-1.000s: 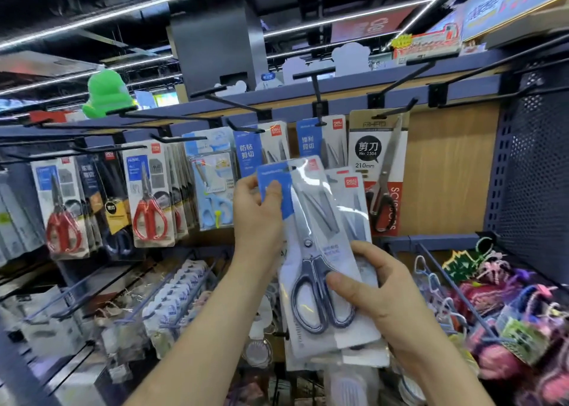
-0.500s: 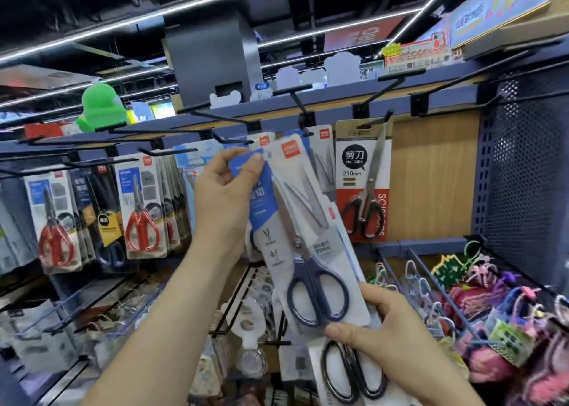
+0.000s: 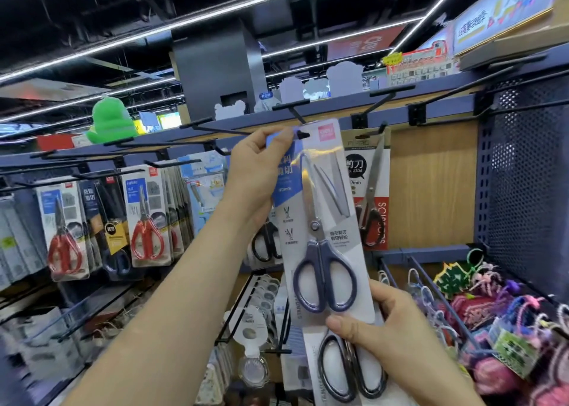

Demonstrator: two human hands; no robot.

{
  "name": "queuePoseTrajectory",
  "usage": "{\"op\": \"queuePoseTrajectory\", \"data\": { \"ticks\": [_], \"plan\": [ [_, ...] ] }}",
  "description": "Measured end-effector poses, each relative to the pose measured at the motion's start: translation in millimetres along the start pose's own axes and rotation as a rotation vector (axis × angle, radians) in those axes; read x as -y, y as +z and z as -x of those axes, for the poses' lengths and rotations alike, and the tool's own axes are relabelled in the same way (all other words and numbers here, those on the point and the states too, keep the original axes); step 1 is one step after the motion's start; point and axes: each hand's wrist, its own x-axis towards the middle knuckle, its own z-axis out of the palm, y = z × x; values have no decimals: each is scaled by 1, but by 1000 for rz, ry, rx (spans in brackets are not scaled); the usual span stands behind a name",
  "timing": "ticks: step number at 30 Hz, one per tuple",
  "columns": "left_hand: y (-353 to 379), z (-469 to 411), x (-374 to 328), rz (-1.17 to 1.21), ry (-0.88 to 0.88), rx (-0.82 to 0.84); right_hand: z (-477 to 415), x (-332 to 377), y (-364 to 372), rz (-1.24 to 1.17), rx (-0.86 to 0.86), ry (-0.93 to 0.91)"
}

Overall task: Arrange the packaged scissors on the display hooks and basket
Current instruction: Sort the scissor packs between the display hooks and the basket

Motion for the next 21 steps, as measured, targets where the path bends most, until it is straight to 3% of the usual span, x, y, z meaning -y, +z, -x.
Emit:
{"op": "queuePoseTrajectory", "data": {
  "ticks": [4, 10, 13, 15, 21],
  "plan": [
    [-7, 6, 11, -136, -56, 32, -1, -2, 4, -19, -39, -2],
    [-32, 70, 49, -311, -14, 243, -6, -3, 0, 9, -155, 17],
    [-41, 65, 69, -306, -19, 119, -7, -9, -11, 131, -259, 33],
    [-42, 55, 76, -425, 28, 21, -7, -13, -19, 189, -326, 29],
    [-20, 23, 100, -724, 73, -19, -6, -11, -37, 195, -425, -11]
  ]
}}
